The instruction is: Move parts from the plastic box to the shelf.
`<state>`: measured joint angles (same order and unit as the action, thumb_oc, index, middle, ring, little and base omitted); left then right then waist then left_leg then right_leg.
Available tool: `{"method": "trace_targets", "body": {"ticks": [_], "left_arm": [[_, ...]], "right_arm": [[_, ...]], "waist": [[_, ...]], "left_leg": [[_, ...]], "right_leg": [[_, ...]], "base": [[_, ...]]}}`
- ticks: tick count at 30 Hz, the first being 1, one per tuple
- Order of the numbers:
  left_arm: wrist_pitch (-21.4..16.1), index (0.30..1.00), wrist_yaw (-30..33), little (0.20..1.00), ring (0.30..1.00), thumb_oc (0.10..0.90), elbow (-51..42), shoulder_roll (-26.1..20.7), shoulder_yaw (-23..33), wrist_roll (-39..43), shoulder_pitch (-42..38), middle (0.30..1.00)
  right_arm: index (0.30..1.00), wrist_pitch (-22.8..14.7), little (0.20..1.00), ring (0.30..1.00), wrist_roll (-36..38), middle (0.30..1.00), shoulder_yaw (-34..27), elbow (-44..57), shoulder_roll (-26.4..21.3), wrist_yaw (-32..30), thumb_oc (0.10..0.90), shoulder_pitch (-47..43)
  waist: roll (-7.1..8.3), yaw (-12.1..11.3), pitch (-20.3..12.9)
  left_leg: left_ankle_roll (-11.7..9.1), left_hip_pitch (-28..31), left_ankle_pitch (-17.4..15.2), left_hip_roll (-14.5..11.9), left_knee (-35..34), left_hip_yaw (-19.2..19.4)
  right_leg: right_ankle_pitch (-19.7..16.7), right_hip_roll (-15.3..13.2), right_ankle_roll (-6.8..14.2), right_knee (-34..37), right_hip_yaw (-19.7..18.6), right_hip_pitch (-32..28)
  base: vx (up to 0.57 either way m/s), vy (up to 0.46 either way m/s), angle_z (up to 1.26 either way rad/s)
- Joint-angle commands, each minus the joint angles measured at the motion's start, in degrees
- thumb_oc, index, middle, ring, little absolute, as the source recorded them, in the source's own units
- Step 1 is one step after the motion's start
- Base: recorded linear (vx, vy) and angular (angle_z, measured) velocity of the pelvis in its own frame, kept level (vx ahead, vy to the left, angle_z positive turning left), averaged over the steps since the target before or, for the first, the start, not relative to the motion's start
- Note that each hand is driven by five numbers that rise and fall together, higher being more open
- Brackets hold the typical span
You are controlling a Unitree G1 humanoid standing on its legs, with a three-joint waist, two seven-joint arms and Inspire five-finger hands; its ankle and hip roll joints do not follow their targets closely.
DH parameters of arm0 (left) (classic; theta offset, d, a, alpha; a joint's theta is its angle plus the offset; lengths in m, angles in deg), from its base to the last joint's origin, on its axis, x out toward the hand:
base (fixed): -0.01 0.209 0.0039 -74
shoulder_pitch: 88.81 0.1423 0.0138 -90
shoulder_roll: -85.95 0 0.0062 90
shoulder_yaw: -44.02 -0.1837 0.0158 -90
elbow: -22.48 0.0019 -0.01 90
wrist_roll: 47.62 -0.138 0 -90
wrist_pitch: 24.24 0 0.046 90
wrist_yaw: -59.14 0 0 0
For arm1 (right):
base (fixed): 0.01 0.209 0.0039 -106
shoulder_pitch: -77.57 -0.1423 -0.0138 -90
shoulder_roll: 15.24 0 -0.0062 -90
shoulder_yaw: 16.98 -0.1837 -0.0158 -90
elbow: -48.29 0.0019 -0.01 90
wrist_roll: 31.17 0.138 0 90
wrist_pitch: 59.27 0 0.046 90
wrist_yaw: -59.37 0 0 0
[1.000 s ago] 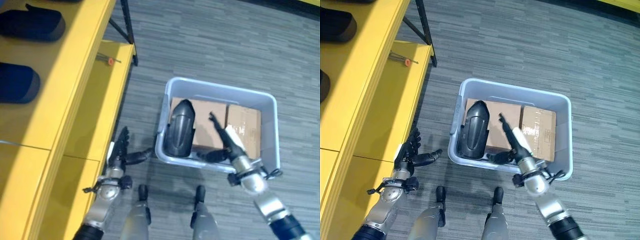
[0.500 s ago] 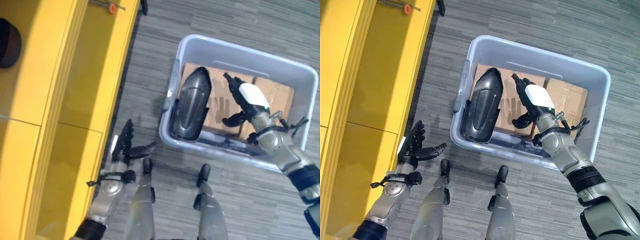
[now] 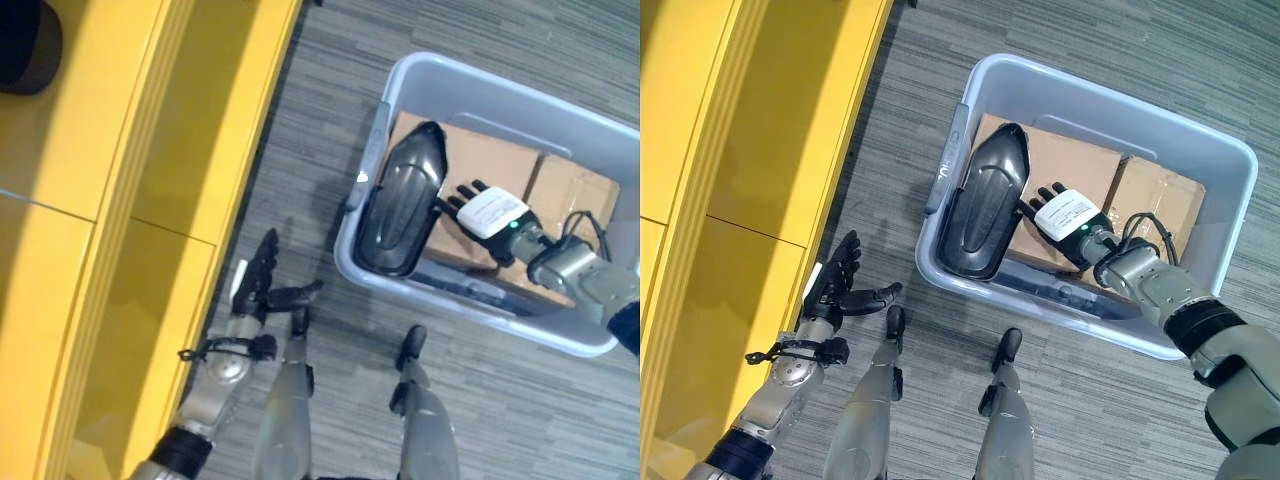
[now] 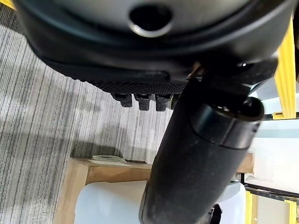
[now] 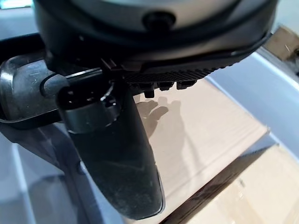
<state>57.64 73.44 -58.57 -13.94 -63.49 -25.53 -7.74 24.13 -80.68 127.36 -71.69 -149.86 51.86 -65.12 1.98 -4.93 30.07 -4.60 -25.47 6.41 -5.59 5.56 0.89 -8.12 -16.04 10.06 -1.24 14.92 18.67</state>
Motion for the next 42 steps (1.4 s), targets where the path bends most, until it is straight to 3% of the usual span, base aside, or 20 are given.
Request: {"method": "trace_targets", "body": {"ticks": [1,7,15,25,33,42], "left_arm": [[-5.4,1.000,0.0,1.000,1.000,0.900,-6.2,-0.7,0.7,-0.9,-0.8,1.000],[-4.8,1.000,0.7,1.000,1.000,0.900,-6.4,-0.2,1.0,-1.0,-1.1,1.000],[-4.1,1.000,1.1,1.000,1.000,0.900,-7.3,0.0,2.6,-1.5,-0.6,1.000],[-3.8,1.000,1.9,1.000,1.000,0.900,-8.4,0.4,4.3,-2.3,0.1,1.000],[-3.6,1.000,2.1,1.000,1.000,0.900,-8.7,0.6,4.2,-2.5,0.2,1.000],[-3.8,1.000,2.4,1.000,1.000,0.900,-8.6,0.7,3.8,-2.5,-0.1,1.000]], "right_arm": [[1.000,0.3,1.000,1.000,-2.7,1.000,1.2,4.6,-3.8,-2.4,0.900,-4.6],[1.000,2.1,1.000,1.000,-4.4,1.000,-4.3,10.5,-6.4,-4.7,0.900,-2.6],[1.000,3.9,1.000,1.000,-4.7,1.000,-19.1,21.0,-11.4,-8.0,0.900,6.8],[1.000,4.6,1.000,1.000,-4.7,1.000,-34.5,31.3,-12.0,-11.0,0.900,16.7],[1.000,3.8,1.000,1.000,-4.6,1.000,-35.2,33.6,-10.6,-10.6,0.900,17.7],[1.000,2.1,1.000,1.000,-2.8,1.000,-29.5,33.8,-7.5,-8.9,0.900,14.2]], "waist": [[-0.13,-0.5,-2.6],[0.01,0.1,-2.3],[0.56,1.2,-2.5],[0.93,2.2,-2.7],[0.98,2.1,-2.7],[1.00,1.8,-2.1]], "left_leg": [[-0.7,0.4,1.0,-3.2,-0.1,-0.3],[-0.7,-0.2,1.1,-3.0,-0.1,-0.8],[-0.8,-0.1,1.1,-2.7,-0.4,-0.9],[-0.9,0.0,0.7,-2.7,-0.1,-0.6],[-1.0,-0.1,0.7,-2.6,0.1,-0.6],[-1.0,-0.3,0.9,-2.5,0.1,-0.7]], "right_leg": [[0.8,-2.2,0.9,-8.6,-0.9,1.5],[0.8,-2.2,0.8,-8.6,-0.5,1.7],[0.7,-2.2,0.8,-7.9,-0.2,1.3],[0.7,-2.1,0.8,-7.8,-0.6,1.3],[0.9,-2.0,0.6,-7.9,-0.9,1.3],[1.0,-1.9,0.5,-8.1,-0.9,1.4]], "base": [[0.00,0.000,0.00],[-0.01,0.012,0.03],[0.00,0.017,0.06],[0.00,0.001,0.00],[0.00,0.001,0.00],[0.00,0.000,0.00]]}}
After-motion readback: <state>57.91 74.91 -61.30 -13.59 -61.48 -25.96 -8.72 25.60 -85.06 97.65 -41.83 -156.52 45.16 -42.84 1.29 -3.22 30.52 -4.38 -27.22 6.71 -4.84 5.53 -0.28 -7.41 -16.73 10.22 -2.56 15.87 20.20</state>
